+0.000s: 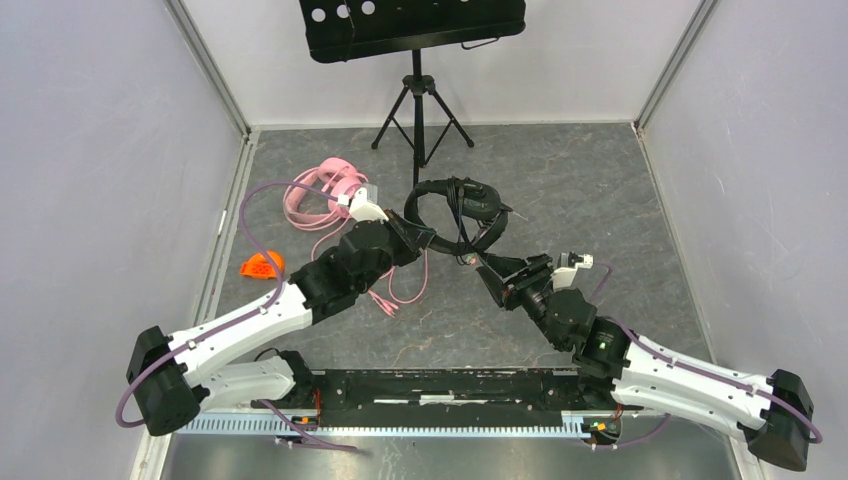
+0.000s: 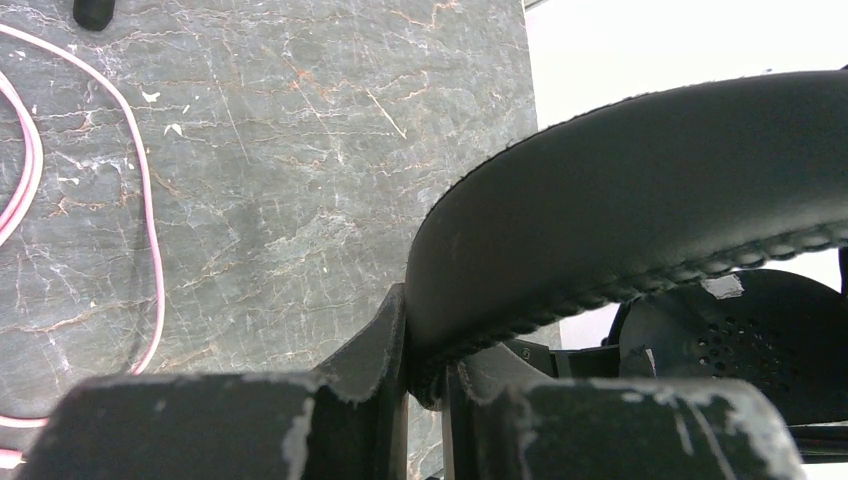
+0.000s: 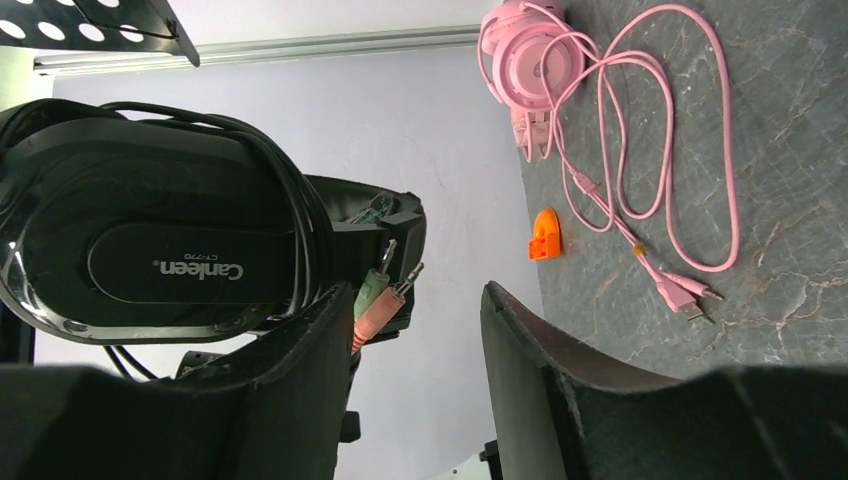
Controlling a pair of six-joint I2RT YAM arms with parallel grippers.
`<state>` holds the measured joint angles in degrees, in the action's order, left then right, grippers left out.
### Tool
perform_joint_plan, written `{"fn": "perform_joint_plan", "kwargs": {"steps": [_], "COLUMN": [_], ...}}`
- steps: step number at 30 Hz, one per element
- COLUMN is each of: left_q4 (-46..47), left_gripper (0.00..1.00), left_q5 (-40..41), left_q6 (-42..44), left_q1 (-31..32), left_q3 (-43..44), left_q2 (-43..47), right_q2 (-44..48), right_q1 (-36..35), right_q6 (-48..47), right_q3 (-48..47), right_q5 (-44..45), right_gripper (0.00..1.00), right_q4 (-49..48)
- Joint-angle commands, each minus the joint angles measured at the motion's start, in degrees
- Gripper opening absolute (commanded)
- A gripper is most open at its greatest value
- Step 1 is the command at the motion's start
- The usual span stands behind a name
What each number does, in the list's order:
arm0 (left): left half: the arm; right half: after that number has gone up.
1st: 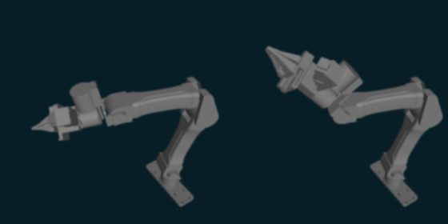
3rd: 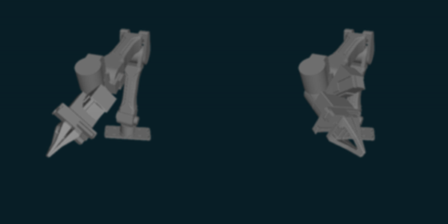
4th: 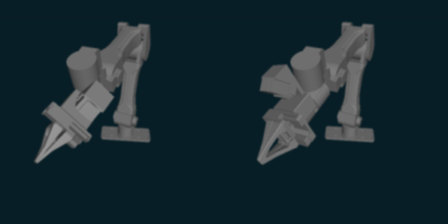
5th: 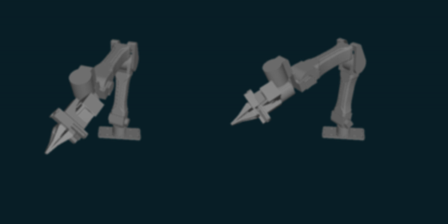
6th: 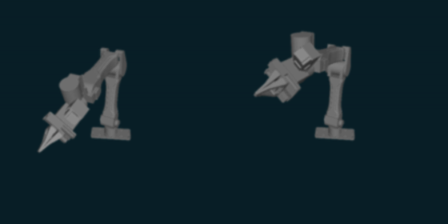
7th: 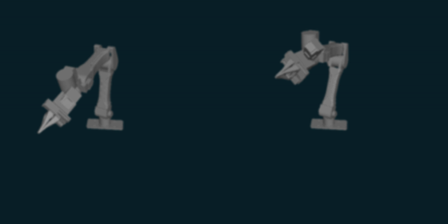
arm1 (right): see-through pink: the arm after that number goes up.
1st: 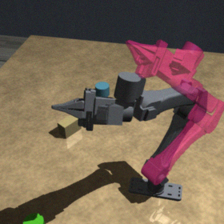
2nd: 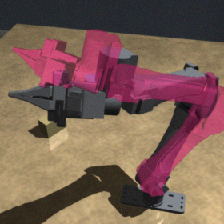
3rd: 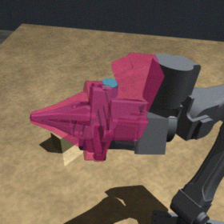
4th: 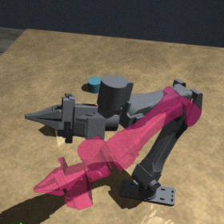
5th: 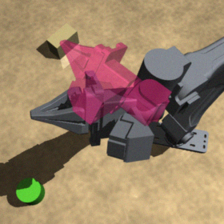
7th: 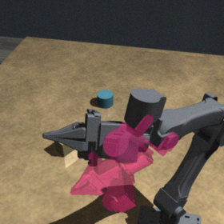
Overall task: Wrap the headphones
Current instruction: Place the headphones at the center of the board.
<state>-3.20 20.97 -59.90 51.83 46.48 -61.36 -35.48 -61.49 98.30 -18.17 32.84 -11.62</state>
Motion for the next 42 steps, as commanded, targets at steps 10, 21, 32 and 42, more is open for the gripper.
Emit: {"fn": "perform_joint_plan", "kwargs": {"steps": [10, 21, 32, 42], "left_q4": [5.7, 6.3, 6.5, 5.2], "left_gripper": [0.02, 0.02, 0.02, 0.02], "left_q5": [1.4, 0.7, -0.4, -2.0], "left_q6": [1.2, 0.5, -0.1, -1.3], "left_q1": [-0.1, -0.1, -0.1, -0.1], "left_q3": [0.0, -1.1, -1.5, -1.7], "left_q2": [-0.4, -0.2, 0.2, 2.5], "right_q2": [-2.7, -4.2, -5.0, -2.6], "right_q1": [-0.2, -0.2, -0.2, -0.1], "right_q6": [-0.6, 0.9, 4.3, 3.1], "right_q3": [-1.0, -0.3, 0.7, 4.1], "right_q5": [-2.1, -0.3, 3.3, 9.8], "right_gripper": [0.54, 0.50, 0.22, 0.00], "right_q4": [-6.0, -9.1, -10.8, -11.0]}}
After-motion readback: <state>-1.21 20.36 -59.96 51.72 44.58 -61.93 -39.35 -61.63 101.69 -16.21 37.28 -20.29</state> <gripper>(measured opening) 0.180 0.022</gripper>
